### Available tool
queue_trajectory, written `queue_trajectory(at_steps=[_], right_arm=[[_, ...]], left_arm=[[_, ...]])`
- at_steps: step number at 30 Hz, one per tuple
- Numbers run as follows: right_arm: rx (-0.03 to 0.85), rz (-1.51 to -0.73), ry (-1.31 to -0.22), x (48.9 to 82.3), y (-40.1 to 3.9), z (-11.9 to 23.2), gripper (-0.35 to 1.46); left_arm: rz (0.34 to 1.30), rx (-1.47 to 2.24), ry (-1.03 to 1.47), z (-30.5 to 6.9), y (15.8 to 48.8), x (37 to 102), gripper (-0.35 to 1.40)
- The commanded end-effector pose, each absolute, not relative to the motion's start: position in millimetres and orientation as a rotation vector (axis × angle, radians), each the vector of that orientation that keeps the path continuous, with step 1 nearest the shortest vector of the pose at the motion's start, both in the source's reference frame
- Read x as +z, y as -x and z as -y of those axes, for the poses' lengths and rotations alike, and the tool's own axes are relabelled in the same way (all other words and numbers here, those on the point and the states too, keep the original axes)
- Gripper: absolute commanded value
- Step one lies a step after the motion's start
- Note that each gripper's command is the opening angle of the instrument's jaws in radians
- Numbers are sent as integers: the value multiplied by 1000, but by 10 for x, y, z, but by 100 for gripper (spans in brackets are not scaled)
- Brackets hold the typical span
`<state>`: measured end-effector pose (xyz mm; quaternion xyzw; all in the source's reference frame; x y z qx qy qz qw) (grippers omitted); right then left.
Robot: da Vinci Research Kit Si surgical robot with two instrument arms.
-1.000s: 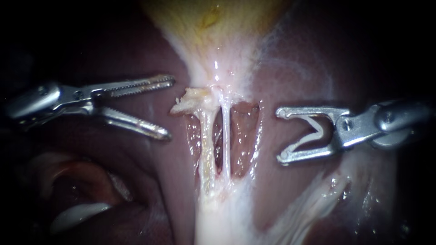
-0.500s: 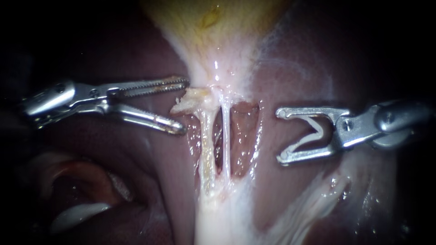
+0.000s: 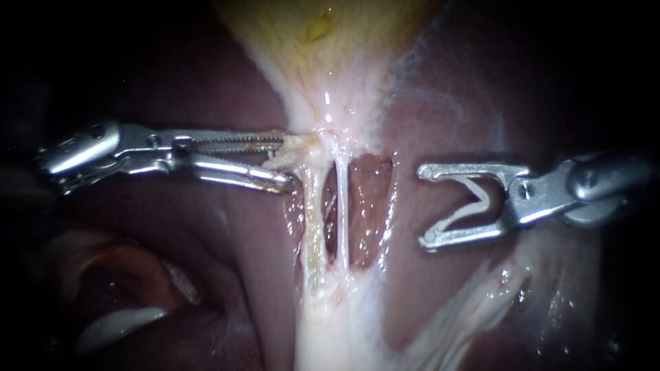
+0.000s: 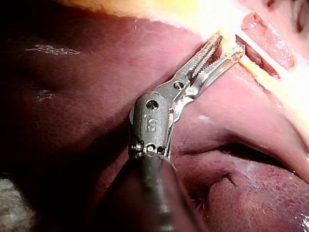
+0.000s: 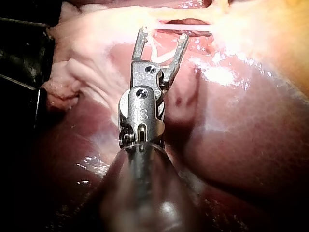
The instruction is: Grabbing gallbladder
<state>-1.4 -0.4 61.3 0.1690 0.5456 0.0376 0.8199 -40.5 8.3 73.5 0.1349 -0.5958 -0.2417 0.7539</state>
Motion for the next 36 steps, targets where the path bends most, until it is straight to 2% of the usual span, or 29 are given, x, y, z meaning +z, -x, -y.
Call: queue_trajectory(at_steps=[1,5,6,8,18,26,36], right_arm=[[80,-1162,-360,613,14,4,49],[80,-1162,-360,613,14,4,49],[80,-1162,-360,613,14,4,49],[80,-1162,-360,613,14,4,49],[79,-1162,-361,611,14,5,49],[79,-1163,-361,611,14,5,49],[78,-1163,-361,611,16,5,49]], left_arm=[[1299,-528,-291,-84,404,735,14],[1277,-539,-286,-85,404,735,-8],[1265,-542,-282,-85,404,736,-23],[1243,-546,-277,-86,403,738,-35],[1196,-579,-294,-82,399,738,-35],[1198,-608,-332,-80,392,720,-35],[1214,-618,-355,-94,362,684,-35]])
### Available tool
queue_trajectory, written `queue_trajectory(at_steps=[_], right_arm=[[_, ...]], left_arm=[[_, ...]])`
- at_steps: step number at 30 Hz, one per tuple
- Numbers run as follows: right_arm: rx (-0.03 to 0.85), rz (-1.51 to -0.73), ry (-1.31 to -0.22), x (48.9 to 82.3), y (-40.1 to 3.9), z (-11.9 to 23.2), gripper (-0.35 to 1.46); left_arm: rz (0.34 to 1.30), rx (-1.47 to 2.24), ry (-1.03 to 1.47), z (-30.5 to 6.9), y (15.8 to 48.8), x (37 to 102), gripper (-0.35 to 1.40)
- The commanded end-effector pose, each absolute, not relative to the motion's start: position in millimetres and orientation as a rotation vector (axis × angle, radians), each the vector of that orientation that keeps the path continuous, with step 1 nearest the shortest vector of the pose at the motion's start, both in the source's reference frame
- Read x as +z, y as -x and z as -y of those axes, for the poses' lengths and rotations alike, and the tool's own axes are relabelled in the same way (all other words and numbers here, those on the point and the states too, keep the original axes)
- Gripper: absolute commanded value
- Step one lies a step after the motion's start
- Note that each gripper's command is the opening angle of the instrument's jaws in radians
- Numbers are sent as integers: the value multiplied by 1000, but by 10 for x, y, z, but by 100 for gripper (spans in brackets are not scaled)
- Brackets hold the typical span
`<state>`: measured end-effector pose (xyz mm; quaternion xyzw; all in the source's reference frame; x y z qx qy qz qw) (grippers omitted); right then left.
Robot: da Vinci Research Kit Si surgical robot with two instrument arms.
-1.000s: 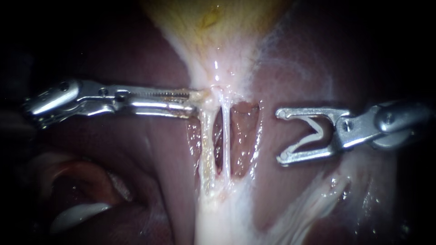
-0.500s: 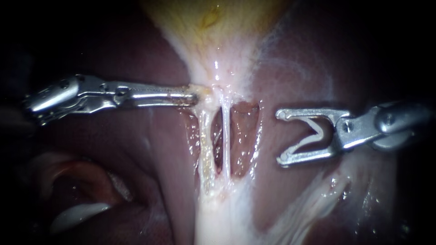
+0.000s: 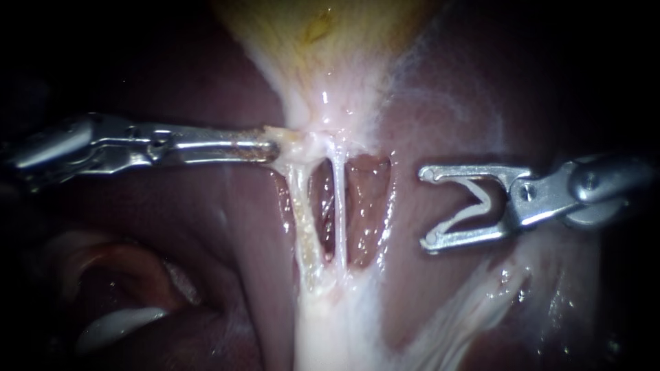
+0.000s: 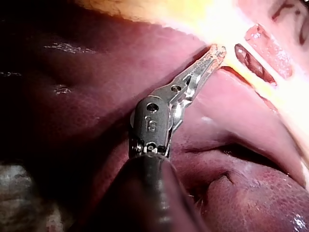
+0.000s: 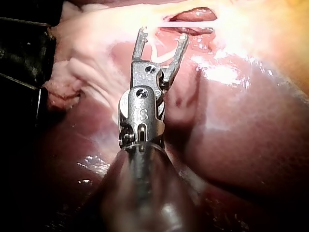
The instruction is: Grabbing gallbladder
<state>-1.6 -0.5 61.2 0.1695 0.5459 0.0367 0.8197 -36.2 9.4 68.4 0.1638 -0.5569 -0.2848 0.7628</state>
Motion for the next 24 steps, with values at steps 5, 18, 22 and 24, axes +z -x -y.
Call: queue_trajectory(at_steps=[5,18,22,24], right_arm=[[78,-1163,-361,611,16,5,48],[78,-1163,-361,612,16,5,48],[78,-1163,-361,612,16,5,48],[78,-1163,-361,612,16,5,48]], left_arm=[[1240,-637,-357,-100,349,662,-35],[1244,-639,-354,-103,344,654,-35],[1244,-639,-354,-103,344,654,-35],[1244,-639,-354,-103,344,654,-35]])
